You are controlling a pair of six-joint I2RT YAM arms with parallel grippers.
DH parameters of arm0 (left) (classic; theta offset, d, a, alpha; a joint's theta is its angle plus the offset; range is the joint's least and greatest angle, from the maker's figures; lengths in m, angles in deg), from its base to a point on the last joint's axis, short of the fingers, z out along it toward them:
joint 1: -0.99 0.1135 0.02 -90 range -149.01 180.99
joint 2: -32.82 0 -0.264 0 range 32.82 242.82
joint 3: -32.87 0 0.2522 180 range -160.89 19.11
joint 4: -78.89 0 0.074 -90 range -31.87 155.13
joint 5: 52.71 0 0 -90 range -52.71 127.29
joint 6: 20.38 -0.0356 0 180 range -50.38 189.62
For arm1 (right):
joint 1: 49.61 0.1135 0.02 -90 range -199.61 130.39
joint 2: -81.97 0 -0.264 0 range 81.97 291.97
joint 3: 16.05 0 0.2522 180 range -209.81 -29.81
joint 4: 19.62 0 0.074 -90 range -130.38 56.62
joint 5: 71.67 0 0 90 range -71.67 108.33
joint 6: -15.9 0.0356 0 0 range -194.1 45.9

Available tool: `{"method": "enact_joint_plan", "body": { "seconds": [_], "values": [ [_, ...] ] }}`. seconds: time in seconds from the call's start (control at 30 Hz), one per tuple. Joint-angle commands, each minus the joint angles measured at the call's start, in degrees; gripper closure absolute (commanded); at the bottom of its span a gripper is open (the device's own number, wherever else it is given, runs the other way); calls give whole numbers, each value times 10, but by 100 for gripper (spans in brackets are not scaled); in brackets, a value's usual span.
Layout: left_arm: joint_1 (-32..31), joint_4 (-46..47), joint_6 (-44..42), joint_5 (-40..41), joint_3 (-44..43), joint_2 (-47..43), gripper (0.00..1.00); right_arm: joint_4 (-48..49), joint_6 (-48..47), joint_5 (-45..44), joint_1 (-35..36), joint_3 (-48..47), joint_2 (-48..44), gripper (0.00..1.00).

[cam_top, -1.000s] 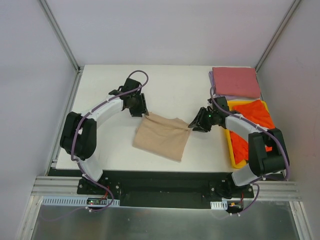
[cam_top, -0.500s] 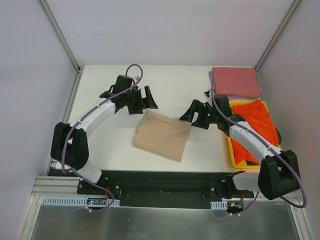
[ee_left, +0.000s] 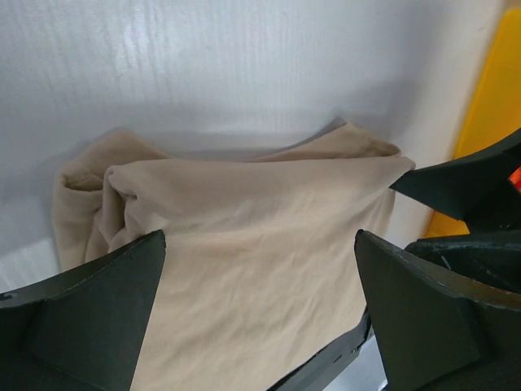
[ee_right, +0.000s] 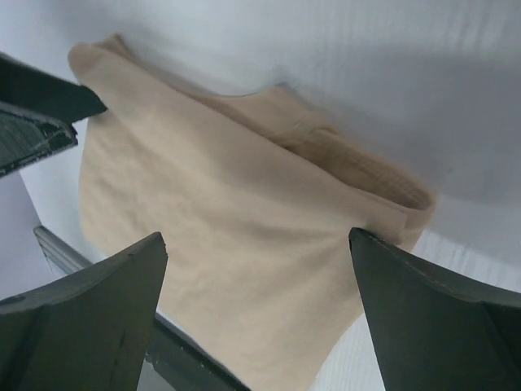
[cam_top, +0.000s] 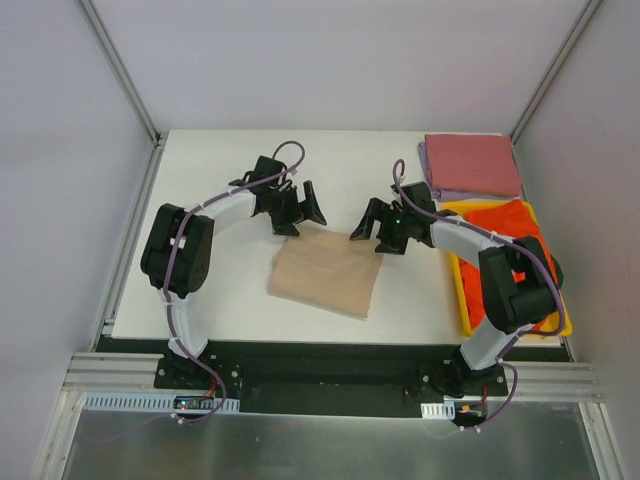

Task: Fold and stack the t-shirts
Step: Put the neatly folded tshirt into the corner of the board with the right arm

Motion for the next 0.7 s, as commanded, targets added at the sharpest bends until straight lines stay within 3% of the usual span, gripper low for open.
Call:
{"method": "enact_joint_plan", "body": {
  "seconds": [0.0,0.17,0.33,0.4,0.57,0.67],
  "values": [
    [7,9,22,35,-4,28,1,15,-22,-29,-13,-39,66,4],
    [8,5,28,61,53,18,1,12,-18,-42,-14,-36,117,4],
    [8,0,31,80,123,-38,1,-29,-44,-76,-14,-55,110,4],
    [7,-3,25,66,133,-77,1,-101,-84,-80,-7,-82,76,4],
    [-5,-3,9,68,133,-210,1,-211,-160,-217,36,-106,-96,4],
    [-4,-16,15,133,154,-302,1,-226,-153,-286,38,-86,-210,4]
  ]
}}
